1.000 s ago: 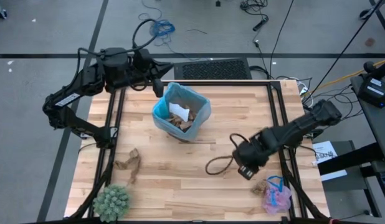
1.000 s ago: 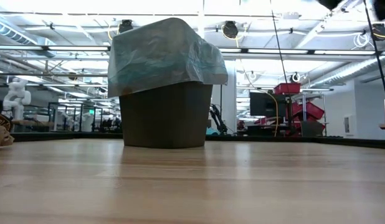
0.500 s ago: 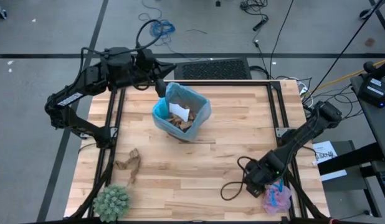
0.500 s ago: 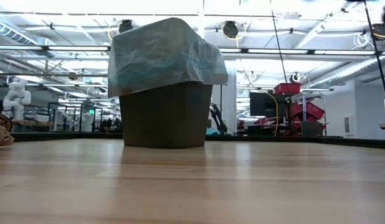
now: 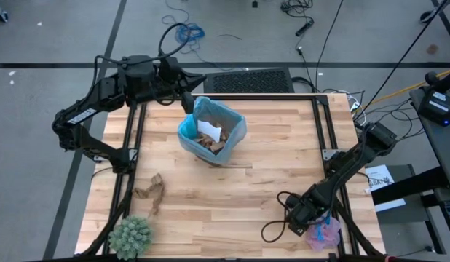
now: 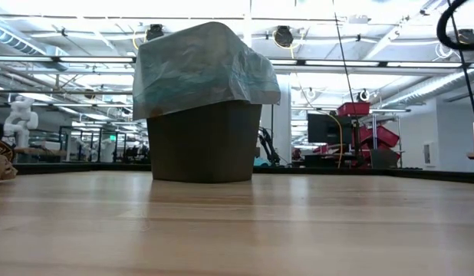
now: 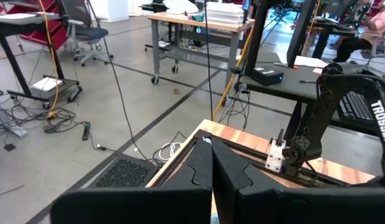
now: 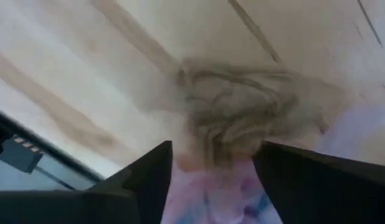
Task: Pick and place trash into bin
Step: Put the brown paper into the brown trash bin
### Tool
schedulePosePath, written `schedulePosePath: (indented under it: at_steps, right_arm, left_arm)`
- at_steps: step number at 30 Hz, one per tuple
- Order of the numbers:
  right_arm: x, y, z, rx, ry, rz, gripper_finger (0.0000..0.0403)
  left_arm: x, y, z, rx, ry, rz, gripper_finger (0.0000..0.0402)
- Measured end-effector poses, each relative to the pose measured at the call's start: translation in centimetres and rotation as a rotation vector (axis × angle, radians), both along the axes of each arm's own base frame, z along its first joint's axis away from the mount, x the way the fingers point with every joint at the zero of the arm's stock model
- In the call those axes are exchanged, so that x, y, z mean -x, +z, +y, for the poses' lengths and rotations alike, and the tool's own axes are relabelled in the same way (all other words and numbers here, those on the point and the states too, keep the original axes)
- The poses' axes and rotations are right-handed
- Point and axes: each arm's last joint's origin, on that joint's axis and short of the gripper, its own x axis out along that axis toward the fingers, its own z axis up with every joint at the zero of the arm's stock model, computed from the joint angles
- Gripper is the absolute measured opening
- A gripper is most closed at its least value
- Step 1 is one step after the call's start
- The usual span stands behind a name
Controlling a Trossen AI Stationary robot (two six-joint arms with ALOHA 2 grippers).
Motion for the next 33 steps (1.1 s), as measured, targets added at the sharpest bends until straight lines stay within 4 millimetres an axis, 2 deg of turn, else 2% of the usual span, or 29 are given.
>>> schedulePosePath:
  at_steps: [5,8,10,13,17,21,25,30,33]
  right_arm:
    - [0.3,-1.7,-1.1,0.130,0.002,-0.104,0.0118]
    - [0.0,-2.0,-2.0,0.169,0.020,-0.123,0.0037]
    - [-0.5,-1.9,-2.4,0.191,0.032,-0.152,0.0012]
    - [-1.7,-1.1,-3.1,0.245,0.036,-0.248,0.0015]
    - [-3.7,1.1,-4.3,0.296,0.059,-0.389,0.0017]
    - [-5.9,2.2,-7.2,0.419,0.024,-0.496,0.0017]
    - [-8.4,2.7,-10.8,0.456,-0.039,-0.597,0.0017]
    - [-11.5,4.0,-14.7,0.341,-0.193,-0.807,0.0023]
    - [-12.5,5.0,-16.3,0.278,-0.266,-0.923,0.0045]
  left_arm:
    - [0.0,0.0,0.0,0.000,0.000,0.000,0.0000]
    - [0.0,0.0,0.0,-0.001,0.000,-0.001,0.0000]
    - [0.0,0.0,0.0,0.000,0.001,-0.001,0.0000]
    - [0.0,0.0,0.0,0.000,0.001,-0.001,0.0000]
    - [0.0,0.1,0.0,-0.001,0.001,-0.009,0.0000]
    - [0.0,0.3,0.0,0.016,0.004,-0.046,0.0000]
    - [0.0,0.3,0.0,0.023,0.006,-0.047,0.0000]
    - [0.0,0.3,0.0,0.038,0.009,-0.054,0.0000]
    - [0.0,0.3,0.0,0.038,0.009,-0.052,0.0000]
